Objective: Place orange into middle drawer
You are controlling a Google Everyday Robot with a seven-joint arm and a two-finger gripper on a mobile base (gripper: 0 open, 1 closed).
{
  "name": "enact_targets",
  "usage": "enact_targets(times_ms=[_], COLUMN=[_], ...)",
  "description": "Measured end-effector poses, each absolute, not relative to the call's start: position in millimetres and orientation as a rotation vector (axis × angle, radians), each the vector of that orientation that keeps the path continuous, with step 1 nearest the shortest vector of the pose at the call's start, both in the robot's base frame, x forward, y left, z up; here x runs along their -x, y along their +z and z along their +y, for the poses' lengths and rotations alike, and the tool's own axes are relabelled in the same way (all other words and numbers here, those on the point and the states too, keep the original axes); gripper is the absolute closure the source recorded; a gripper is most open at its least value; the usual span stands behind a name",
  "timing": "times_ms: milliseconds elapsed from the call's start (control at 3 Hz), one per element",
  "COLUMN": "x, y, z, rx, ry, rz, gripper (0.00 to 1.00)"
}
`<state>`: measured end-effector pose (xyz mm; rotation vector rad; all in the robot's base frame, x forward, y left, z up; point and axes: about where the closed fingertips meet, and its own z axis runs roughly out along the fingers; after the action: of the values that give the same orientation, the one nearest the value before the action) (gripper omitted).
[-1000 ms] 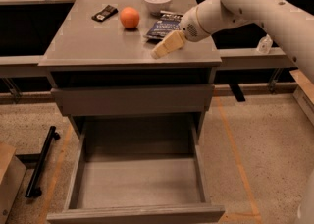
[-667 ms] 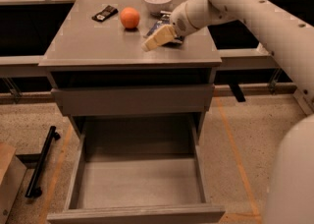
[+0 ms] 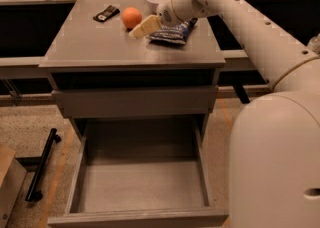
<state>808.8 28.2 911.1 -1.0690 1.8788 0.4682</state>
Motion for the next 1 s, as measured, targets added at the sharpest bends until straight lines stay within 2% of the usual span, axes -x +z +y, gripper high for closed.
enact_targets(times_ms=[667, 1000], x=[-819, -843], y=[911, 905], z=[35, 61], rx=[1.005, 0.953], ry=[0.464, 0.46], rz=[1.863, 1.82], gripper=[0.0, 0.0])
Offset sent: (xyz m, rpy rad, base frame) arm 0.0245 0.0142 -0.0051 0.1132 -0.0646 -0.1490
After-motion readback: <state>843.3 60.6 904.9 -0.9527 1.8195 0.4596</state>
